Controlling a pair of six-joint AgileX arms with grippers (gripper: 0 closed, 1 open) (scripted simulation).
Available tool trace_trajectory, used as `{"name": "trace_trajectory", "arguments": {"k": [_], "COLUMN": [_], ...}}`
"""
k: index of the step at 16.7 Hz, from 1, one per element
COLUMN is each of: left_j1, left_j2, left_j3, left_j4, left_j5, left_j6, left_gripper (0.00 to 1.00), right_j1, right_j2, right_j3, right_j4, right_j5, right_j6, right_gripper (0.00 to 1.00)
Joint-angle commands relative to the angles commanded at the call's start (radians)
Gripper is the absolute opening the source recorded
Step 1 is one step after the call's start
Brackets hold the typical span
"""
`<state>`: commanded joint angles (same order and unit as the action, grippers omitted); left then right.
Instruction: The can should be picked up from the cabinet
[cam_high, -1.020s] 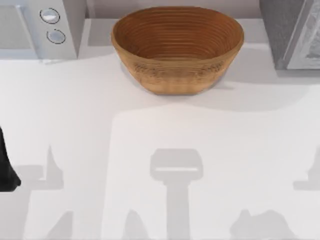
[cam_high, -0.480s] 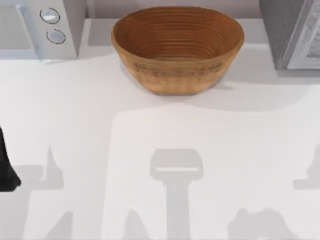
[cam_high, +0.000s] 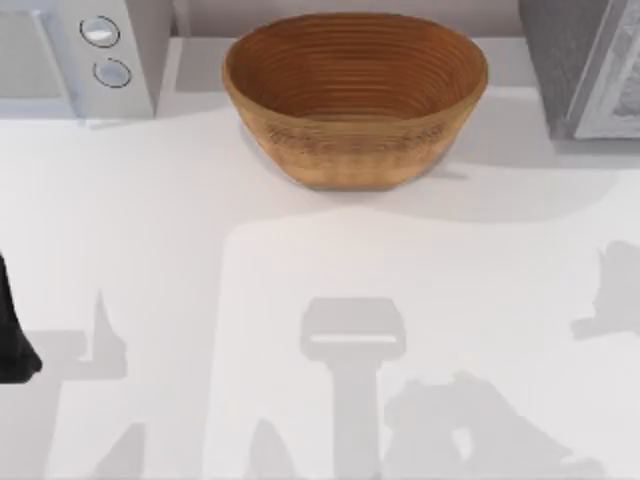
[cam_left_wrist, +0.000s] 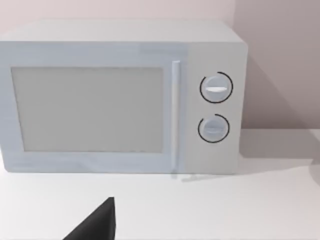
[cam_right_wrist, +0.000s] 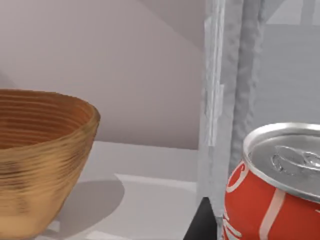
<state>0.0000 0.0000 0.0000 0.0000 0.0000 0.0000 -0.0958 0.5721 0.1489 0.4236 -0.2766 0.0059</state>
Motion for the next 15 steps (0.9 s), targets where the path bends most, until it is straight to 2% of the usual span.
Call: {"name": "trace_trajectory", "arguments": {"k": [15], "left_j1": [0.000], "left_j2": [0.000], "left_j3": [0.000], "left_j4": [0.000], "left_j5": [0.000], "left_j6": [0.000], "left_gripper": [1.00], "right_j1": [-0.221], "right_j2": [1.302], "right_j3": [0.342], "right_j4": [0.975], "right_j5": [-0.643], "right_j6": [0.018], "right_gripper": [0.00]}}
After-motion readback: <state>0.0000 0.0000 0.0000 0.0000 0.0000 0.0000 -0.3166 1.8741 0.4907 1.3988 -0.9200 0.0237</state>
